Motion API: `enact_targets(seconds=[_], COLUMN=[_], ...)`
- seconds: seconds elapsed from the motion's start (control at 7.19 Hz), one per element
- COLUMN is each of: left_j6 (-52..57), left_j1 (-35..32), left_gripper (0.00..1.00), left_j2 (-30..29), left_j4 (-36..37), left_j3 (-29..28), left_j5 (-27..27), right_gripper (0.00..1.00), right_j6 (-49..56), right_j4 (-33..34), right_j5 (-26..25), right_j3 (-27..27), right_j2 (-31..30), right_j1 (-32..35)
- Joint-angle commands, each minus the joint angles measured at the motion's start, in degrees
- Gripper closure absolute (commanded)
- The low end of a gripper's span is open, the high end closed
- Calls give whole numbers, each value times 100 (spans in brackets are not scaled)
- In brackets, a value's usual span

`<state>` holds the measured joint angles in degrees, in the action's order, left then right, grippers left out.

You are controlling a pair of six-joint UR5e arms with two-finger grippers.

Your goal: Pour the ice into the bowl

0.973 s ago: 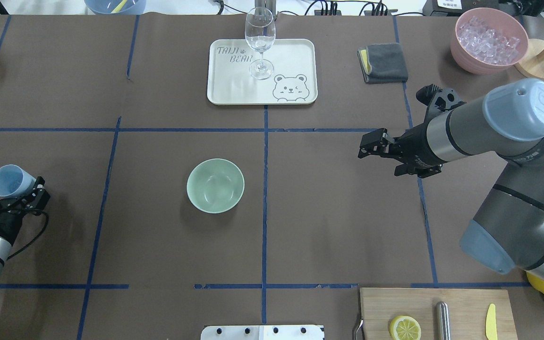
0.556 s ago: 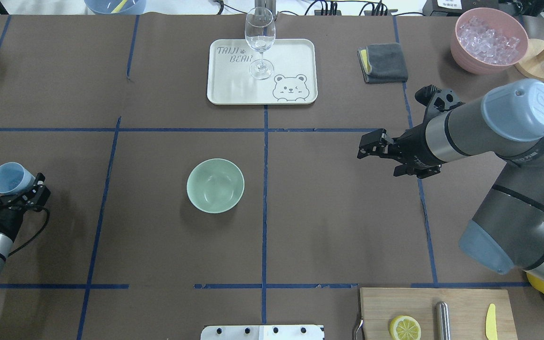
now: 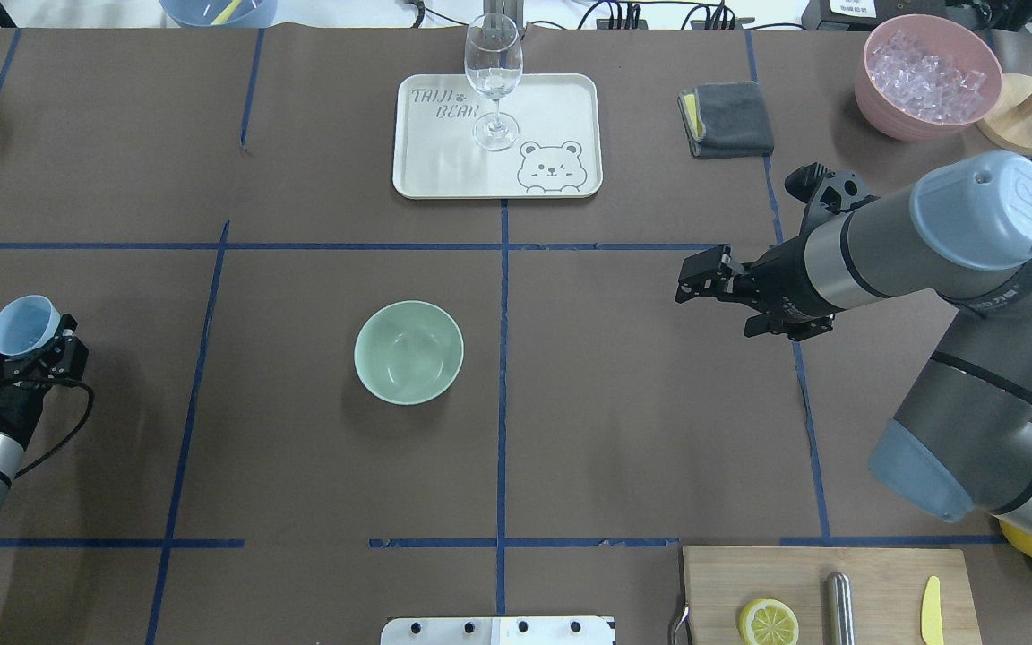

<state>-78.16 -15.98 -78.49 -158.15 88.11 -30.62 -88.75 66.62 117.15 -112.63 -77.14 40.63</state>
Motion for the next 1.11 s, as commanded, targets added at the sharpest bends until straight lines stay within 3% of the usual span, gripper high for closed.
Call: enact_targets(seconds=[0.0, 0.28, 0.83, 0.97], left_j6=[1184, 1478, 3440, 3892], left_j1=[-80, -81, -55, -28], left_gripper=[100, 100, 100, 100], left_j2=[-17, -297, -1244, -1639], left_j4=[-1021, -1068, -1007, -972], left_j3=[13, 232, 995, 954], left_j5=[21, -14, -146, -146], right_gripper=[0, 0, 0, 0], right_j6=[-2, -2, 33, 68], right_j4=[0, 0, 0, 0], right_j5=[1, 1, -8, -8], right_j3=[-4, 5, 5, -4], right_j2=[6, -11, -116, -178], right_j1=[-3, -12, 23, 67])
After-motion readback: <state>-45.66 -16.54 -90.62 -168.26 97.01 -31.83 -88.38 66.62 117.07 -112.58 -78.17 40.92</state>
